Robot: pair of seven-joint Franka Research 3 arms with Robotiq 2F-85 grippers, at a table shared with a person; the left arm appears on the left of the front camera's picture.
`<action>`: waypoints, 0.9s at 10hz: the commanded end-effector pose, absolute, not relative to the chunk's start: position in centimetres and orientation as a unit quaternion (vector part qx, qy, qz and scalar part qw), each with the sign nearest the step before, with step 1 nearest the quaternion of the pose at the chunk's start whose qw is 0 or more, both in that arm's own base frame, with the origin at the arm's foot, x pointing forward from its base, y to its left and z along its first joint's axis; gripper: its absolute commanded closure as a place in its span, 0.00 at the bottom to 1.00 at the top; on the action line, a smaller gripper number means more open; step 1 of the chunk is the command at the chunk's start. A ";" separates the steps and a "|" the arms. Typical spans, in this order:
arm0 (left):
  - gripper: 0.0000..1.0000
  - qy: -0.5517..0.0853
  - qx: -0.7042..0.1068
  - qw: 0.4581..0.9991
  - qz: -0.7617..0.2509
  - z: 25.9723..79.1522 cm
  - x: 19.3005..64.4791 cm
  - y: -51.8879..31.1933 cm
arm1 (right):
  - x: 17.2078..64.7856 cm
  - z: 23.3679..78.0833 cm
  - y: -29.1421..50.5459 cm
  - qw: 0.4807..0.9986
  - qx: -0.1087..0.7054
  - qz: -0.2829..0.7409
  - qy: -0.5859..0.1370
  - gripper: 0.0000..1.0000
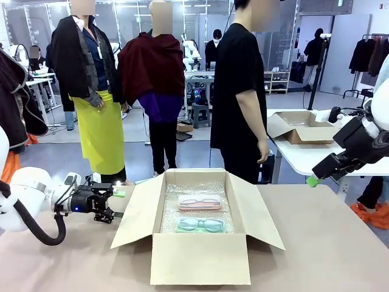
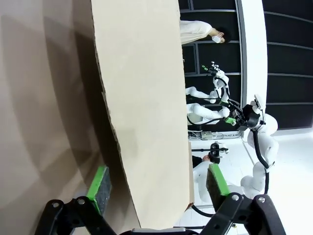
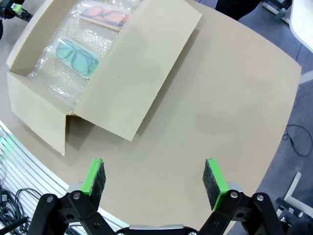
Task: Pack the glasses set securely to prepare it for shipping.
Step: Position the Package Box on the left side of the table.
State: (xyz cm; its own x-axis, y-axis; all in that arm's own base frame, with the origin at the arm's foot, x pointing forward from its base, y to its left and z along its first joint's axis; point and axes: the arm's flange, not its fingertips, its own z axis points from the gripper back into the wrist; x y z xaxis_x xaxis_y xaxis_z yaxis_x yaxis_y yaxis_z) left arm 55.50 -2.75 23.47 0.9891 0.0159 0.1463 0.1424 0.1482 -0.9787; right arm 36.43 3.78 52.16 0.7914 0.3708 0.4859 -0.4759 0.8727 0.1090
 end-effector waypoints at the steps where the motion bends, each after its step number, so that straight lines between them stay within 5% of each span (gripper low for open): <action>1: 0.00 -0.062 -0.666 0.743 -0.037 23.2 55.1 -3.3 | 36.5 52.3 3.8 0.940 0.109 0.224 -0.233 0.00; 2: 0.00 -0.058 -0.665 0.744 -0.038 23.0 55.1 -3.5 | 36.5 52.3 3.8 0.940 0.109 0.224 -0.233 0.00; 5: 0.82 -0.055 -0.696 0.715 -0.045 22.6 55.0 -4.3 | 36.5 52.3 3.8 0.940 0.109 0.224 -0.233 0.00; 6: 1.00 -0.068 -0.704 0.705 -0.056 23.0 54.8 -4.2 | 36.5 52.3 3.8 0.940 0.109 0.224 -0.233 0.00; 9: 0.95 -0.077 -0.713 0.693 -0.065 23.9 54.4 -3.2 | 36.5 52.3 3.8 0.940 0.109 0.224 -0.233 0.00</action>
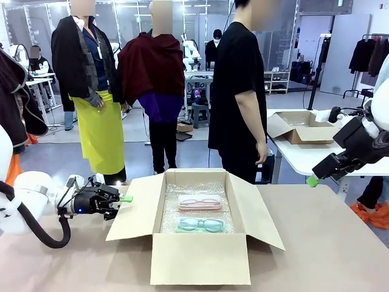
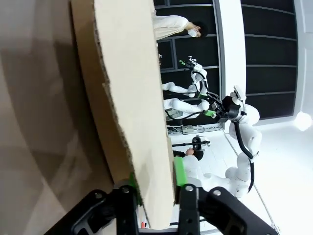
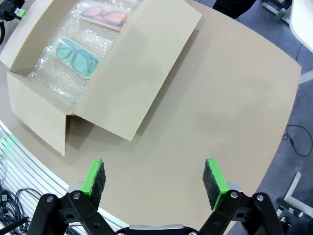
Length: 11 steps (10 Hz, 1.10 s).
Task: Pack the glasses set securely to prepare it for shipping.
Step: Position the Package Box on the left side of the table.
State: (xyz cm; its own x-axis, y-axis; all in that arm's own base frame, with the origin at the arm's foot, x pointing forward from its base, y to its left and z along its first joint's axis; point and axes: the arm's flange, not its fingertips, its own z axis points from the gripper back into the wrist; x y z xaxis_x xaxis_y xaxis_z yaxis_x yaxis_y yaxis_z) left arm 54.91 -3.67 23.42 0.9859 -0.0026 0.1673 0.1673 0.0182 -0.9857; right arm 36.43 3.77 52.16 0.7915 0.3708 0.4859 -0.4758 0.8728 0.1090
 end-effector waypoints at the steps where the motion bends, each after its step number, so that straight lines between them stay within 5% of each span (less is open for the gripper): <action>1: 1.00 -0.082 -0.714 0.692 -0.067 24.1 54.3 -3.0 | 36.5 52.3 3.8 0.940 0.109 0.224 -0.233 0.00; 5: 1.00 -0.076 -0.713 0.693 -0.070 24.1 54.2 -3.0 | 36.5 52.3 3.8 0.940 0.109 0.224 -0.233 0.00; 6: 1.00 -0.035 -0.706 0.703 -0.077 24.1 53.9 -3.6 | 36.5 52.3 3.8 0.940 0.109 0.224 -0.233 0.00; 11: 1.00 -0.066 -0.705 0.703 -0.065 23.8 54.8 -3.0 | 36.5 52.3 3.8 0.940 0.109 0.224 -0.233 0.00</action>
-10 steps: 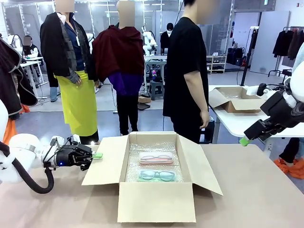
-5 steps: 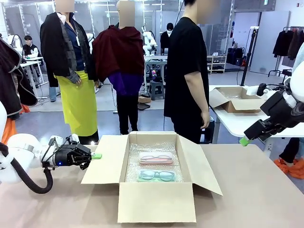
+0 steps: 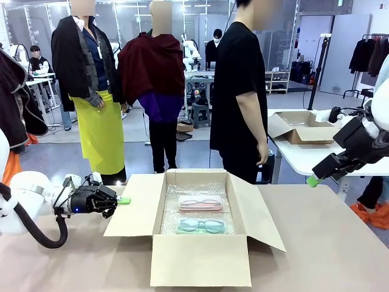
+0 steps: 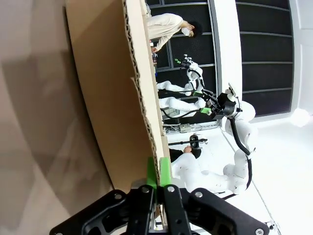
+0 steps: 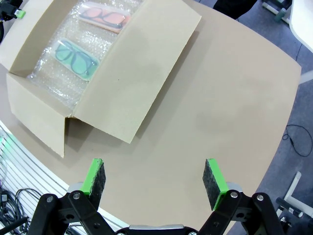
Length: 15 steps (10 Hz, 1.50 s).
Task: Pack the glasses set securely to prepare it for shipping.
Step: Position the Package Box on the left side of the table.
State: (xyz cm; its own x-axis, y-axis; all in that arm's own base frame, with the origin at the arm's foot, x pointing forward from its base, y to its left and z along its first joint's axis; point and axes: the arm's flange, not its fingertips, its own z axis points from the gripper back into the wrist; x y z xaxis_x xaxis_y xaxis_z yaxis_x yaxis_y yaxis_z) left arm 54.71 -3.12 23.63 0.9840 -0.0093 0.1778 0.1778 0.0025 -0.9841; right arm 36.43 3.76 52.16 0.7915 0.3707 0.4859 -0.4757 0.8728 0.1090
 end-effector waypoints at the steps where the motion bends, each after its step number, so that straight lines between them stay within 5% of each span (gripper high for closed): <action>1: 0.97 -0.060 -0.703 0.705 -0.066 23.6 54.7 -3.1 | 36.5 52.3 3.8 0.940 0.109 0.224 -0.233 0.00; 15: 0.97 -0.046 -0.659 0.749 -0.039 28.4 51.4 32.2 | 36.5 52.3 3.8 0.940 0.109 0.224 -0.233 0.00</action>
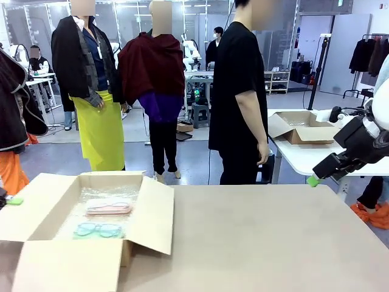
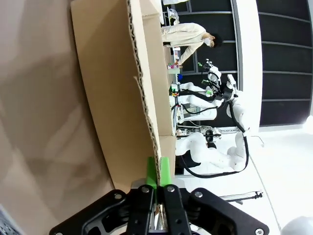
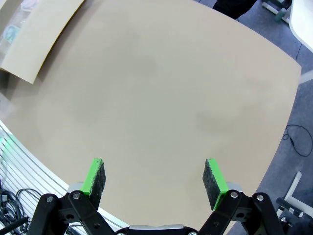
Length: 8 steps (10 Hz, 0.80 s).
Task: Pack the glasses set securely to prepare it for shipping.
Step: Position the Package Box on the left side of the table.
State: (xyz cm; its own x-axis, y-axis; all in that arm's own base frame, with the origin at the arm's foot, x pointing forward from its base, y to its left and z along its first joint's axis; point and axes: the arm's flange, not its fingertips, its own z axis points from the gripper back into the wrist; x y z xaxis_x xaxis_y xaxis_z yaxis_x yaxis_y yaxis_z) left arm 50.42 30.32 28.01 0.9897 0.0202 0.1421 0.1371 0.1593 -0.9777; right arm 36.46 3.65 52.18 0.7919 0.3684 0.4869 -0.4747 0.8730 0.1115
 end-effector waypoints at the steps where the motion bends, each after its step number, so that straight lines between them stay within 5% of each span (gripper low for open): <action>1: 0.97 -0.048 -0.650 0.757 -0.039 28.5 51.0 34.4 | 36.5 52.3 3.8 0.940 0.109 0.224 -0.233 0.00; 8: 0.97 -0.068 -0.640 0.765 -0.025 28.2 49.4 37.3 | 36.5 52.3 3.8 0.940 0.109 0.224 -0.233 0.00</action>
State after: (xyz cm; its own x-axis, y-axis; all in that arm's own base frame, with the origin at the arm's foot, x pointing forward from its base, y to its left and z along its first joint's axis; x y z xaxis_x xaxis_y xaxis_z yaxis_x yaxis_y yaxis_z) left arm 49.61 37.27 28.23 0.9896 0.0455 0.1368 0.1264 0.1816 -0.9752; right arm 36.46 3.66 52.18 0.7917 0.3688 0.4870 -0.4752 0.8728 0.1116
